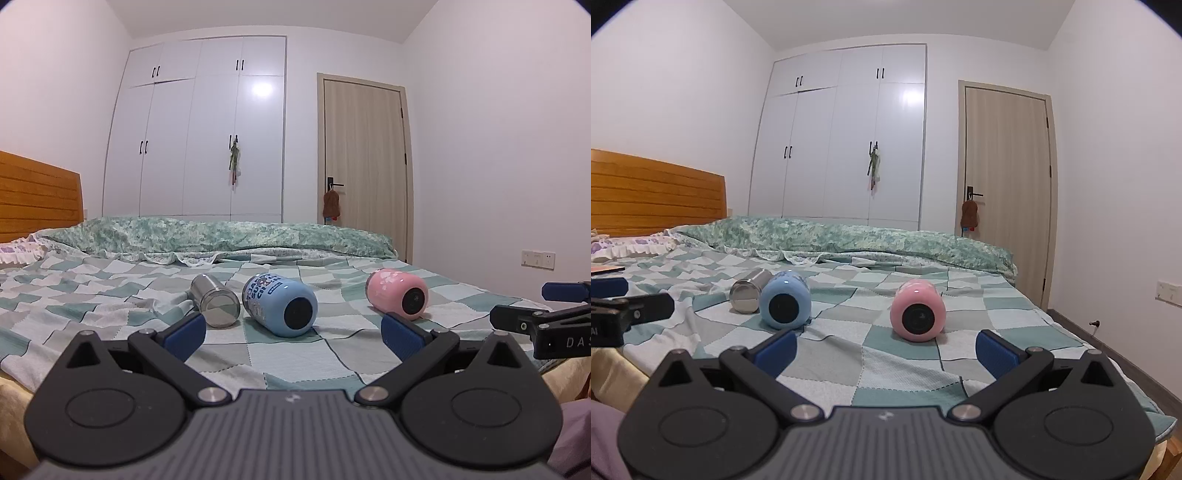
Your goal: Flip cup upright
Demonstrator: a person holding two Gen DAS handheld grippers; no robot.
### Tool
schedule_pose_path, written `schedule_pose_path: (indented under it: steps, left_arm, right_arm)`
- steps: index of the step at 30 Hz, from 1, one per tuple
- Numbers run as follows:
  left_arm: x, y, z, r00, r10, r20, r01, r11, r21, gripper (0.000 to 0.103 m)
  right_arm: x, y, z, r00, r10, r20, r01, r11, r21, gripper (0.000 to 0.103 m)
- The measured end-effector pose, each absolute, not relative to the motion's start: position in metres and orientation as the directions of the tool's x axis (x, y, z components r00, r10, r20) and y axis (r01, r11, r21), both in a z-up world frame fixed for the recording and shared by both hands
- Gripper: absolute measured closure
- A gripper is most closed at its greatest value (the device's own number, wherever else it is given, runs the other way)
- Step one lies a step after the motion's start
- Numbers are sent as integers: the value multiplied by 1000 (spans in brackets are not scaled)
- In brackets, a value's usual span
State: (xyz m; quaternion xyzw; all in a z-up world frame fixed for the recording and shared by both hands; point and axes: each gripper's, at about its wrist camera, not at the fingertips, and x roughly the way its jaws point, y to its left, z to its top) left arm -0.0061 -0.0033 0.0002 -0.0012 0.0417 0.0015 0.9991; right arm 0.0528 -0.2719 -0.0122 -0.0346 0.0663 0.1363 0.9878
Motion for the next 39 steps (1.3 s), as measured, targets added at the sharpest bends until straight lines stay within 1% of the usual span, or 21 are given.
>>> schedule_pose_path:
  steps: [13, 39]
  left_arm:
    - [-8, -10, 0, 997, 25, -80, -24, 1000, 13, 0]
    - [-8, -12, -1, 997, 18, -79, -17, 1000, 18, 0]
  right_arm:
    - [47, -262, -14, 962, 240, -132, -251, 965, -76, 0]
    - [47, -262, -14, 963, 233, -134, -245, 966, -81, 0]
